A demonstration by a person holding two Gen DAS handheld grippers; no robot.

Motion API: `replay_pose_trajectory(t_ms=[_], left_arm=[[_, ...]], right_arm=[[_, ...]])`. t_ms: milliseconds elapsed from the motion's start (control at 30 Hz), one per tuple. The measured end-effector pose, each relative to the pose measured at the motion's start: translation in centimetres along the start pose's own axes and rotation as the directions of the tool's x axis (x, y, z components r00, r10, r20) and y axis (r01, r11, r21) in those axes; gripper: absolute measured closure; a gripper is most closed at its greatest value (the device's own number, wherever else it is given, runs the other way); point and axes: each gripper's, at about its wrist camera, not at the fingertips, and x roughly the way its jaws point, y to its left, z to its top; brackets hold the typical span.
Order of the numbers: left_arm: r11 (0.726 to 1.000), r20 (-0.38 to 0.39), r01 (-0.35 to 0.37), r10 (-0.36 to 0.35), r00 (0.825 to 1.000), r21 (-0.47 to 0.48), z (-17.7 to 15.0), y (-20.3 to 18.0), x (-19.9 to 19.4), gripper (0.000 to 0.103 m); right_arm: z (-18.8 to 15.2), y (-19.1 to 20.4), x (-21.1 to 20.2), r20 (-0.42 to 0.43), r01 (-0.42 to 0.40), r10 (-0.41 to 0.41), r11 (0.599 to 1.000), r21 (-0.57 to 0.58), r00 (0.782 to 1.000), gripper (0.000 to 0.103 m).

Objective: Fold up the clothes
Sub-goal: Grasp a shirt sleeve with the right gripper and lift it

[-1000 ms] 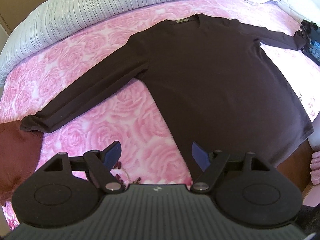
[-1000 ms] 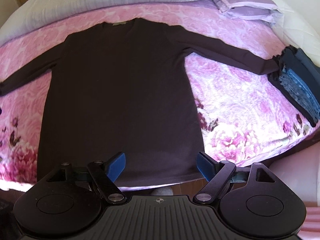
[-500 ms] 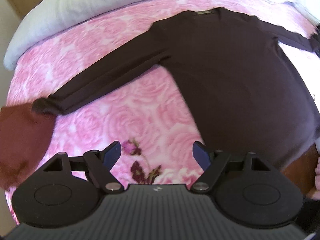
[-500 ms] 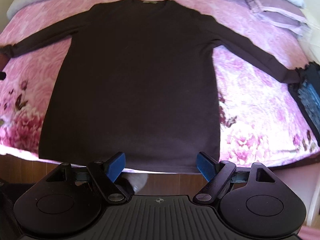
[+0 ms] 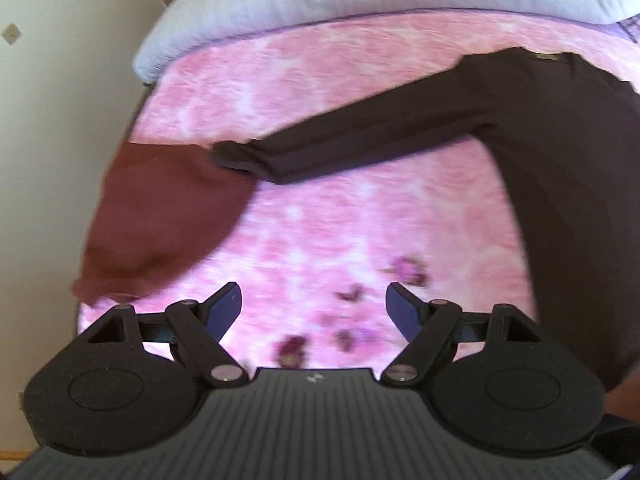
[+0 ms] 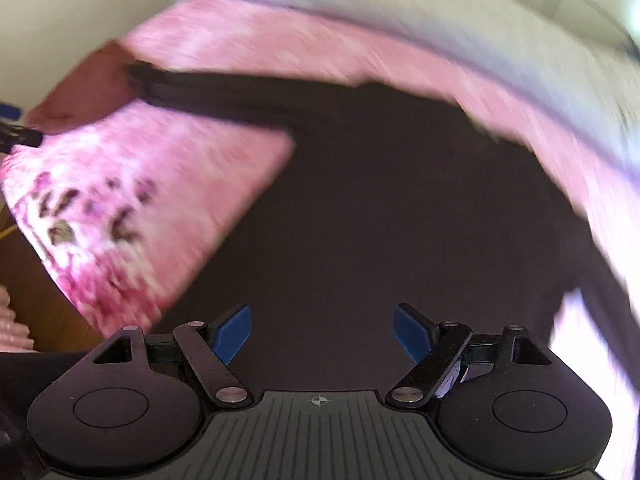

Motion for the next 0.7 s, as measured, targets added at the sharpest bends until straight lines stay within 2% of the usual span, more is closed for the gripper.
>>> replay_pose_trajectory(t_ms=[100, 233, 367, 400, 467, 533, 700], left_arm=[[1.0, 0.023, -0.017, 0.017, 1.0, 0.002, 0.3, 3.1, 1.1, 0.026], [0.999, 0.05, -0.012, 0.01, 0.999, 0.038, 1.7, 7.9, 4.3, 0.025], [0.991, 0.053, -0.003, -0.004, 0.999, 0.133, 3.6, 12.8, 8.9, 0.025], [0.987, 0.055, -0.003, -0.005, 0.998, 0.16, 4.0, 13.9, 10.0, 0.025], [0.977, 0.056, -0.005, -0.007, 0.998, 0.211, 4.9, 16.0, 12.0, 0.025], [0.967, 0.065, 0.001, -0.019, 0.998, 0.256, 5.3, 17.8, 14.0, 0.025], [0.945, 0.096, -0.001, -0.032, 0.995, 0.327, 5.2, 19.6, 17.8, 0.025]], right_arm=[[4.0, 3.7, 0.8, 0.072, -0.033, 0.041, 0.994, -0.104, 0.997, 0.022], [9.3, 9.3, 3.5, 0.137, -0.056, 0.086, 0.977, -0.208, 0.987, 0.024], [15.3, 15.6, 8.0, 0.184, -0.081, 0.135, 0.959, -0.272, 0.974, 0.045], [16.9, 17.4, 9.3, 0.196, -0.089, 0.147, 0.957, -0.277, 0.969, 0.047], [20.0, 20.5, 12.4, 0.207, -0.111, 0.179, 0.947, -0.303, 0.962, 0.059], [22.6, 23.3, 15.4, 0.21, -0.124, 0.202, 0.934, -0.335, 0.957, 0.066], [28.1, 28.5, 22.7, 0.195, -0.169, 0.257, 0.91, -0.377, 0.947, 0.067]])
